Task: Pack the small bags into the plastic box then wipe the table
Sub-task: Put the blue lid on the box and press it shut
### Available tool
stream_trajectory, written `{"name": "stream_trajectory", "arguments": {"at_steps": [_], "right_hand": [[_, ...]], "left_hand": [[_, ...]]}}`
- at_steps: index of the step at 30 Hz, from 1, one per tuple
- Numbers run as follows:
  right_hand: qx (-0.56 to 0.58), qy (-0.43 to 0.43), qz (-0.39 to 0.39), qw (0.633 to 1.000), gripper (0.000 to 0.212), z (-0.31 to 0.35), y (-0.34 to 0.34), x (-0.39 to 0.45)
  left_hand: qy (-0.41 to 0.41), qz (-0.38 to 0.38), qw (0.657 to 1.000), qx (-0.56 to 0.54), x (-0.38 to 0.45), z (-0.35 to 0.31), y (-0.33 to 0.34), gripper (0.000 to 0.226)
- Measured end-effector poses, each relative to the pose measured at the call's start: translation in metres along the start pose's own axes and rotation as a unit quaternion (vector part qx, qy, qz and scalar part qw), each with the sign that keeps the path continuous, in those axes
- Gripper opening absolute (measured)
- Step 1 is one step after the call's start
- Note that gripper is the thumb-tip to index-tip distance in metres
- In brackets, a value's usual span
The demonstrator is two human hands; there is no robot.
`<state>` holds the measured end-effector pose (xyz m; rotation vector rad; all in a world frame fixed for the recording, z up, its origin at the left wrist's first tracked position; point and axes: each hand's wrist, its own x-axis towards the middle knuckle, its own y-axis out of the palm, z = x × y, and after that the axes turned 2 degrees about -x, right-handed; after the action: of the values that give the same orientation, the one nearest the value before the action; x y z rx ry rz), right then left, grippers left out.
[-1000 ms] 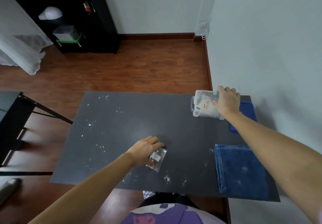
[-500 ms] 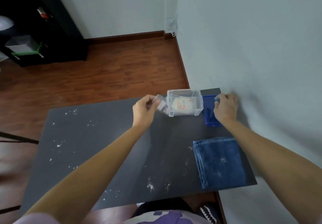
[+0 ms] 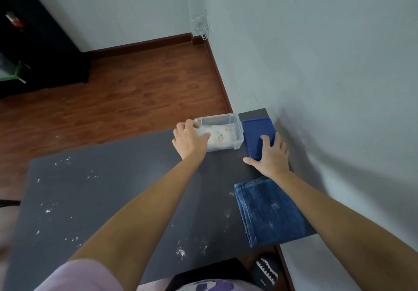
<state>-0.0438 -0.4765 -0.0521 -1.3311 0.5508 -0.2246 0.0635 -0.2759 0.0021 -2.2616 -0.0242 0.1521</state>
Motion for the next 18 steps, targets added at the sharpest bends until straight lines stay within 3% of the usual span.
{"name": "stream_trajectory", "arguments": {"at_steps": [5, 12, 15, 18], "right_hand": [[0.039, 0.021, -0.02, 0.999, 0.079, -0.002, -0.002, 0.0], [0.276, 0.07, -0.037, 0.958, 0.091, -0.004, -0.039, 0.017], [0.339, -0.014, -0.023, 0.94, 0.094, 0.004, -0.064, 0.025], [0.256, -0.142, 0.027, 0.956, 0.099, 0.023, -0.081, 0.027]], "left_hand": [[-0.038, 0.037, 0.999, -0.006, 0.003, 0.009, 0.006, 0.071], [-0.003, 0.107, 0.992, -0.068, 0.017, 0.021, 0.001, 0.041], [0.02, 0.145, 0.984, -0.097, 0.021, 0.026, -0.004, 0.033], [-0.037, 0.195, 0.969, -0.151, 0.025, 0.027, -0.012, 0.042]]}}
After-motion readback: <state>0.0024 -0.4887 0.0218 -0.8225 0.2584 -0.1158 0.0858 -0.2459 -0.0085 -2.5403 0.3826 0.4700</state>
